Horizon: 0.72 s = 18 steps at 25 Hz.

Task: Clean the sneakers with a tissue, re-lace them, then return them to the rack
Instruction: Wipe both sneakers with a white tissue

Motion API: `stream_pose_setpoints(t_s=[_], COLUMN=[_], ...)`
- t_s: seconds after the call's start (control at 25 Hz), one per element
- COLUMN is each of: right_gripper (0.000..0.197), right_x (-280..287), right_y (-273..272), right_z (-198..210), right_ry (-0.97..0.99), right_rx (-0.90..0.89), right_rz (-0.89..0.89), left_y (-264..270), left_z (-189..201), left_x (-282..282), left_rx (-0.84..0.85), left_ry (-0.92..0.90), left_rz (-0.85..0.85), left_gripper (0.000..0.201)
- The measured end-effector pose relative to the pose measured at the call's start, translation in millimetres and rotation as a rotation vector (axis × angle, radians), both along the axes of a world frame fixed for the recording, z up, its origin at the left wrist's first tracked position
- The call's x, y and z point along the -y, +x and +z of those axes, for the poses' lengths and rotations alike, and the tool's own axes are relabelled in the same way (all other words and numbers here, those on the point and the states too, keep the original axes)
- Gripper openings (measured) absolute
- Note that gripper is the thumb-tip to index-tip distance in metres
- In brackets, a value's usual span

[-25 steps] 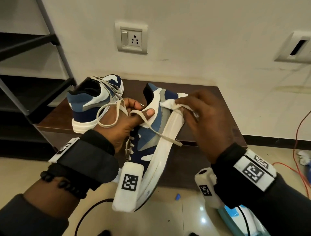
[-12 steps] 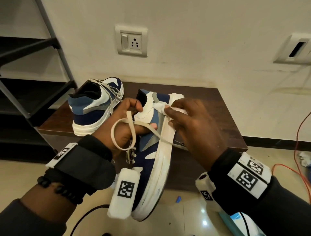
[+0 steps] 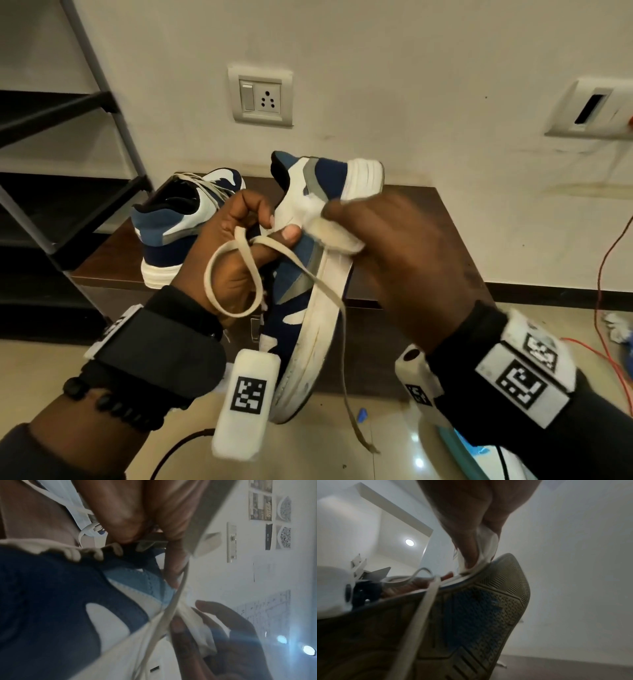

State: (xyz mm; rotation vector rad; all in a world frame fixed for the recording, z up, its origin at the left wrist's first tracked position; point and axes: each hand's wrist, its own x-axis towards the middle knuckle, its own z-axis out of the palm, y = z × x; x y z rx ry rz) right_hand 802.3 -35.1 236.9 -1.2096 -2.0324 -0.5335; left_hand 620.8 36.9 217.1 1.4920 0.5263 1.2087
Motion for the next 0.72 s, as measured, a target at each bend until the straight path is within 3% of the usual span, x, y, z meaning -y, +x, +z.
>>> stream_pose_setpoints(t_s=[0.08, 0.2, 0.28, 0.36, 0.48, 0.64, 0.72], right_gripper=[0.028, 0.035, 0.038, 0.037, 0.035, 0.027, 0.028], right_x=[-5, -18, -20, -12, -5, -26, -21], right_y=[-7, -3, -2, -10, -14, 4, -5], right_z=[-16, -22, -24, -28, -29, -21, -23], right_ry=[-0.095, -0.134, -0.152, -0.186, -0.22, -0.294, -0.288], right_rx=[0.011, -0.095, -0.158, -0.124, -0.02, -0.417, -0.326], right_rz=[0.058, -0.026, -0.061, 0.022, 0.139, -0.047, -0.02], left_y=[-1, -6, -11, -16, -20, -15, -15], left_z=[-4, -10, -11, -13, -15, -10, -9], left_x=[-2, -10, -13, -14, -13, -5, -3], left_rx=[-0.059, -0.086, -0.111, -0.118, -0.105, -0.234, -0.239], left_ry=[0.0, -0.065, -0.1, -0.131, -0.15, -0.066, -0.042], left_rz=[0.056, 0.109, 0.082, 0.062, 0.024, -0.04, -0.004], left_gripper=[0.02, 0.013, 0.019, 0.031, 0.031, 0.036, 0.038])
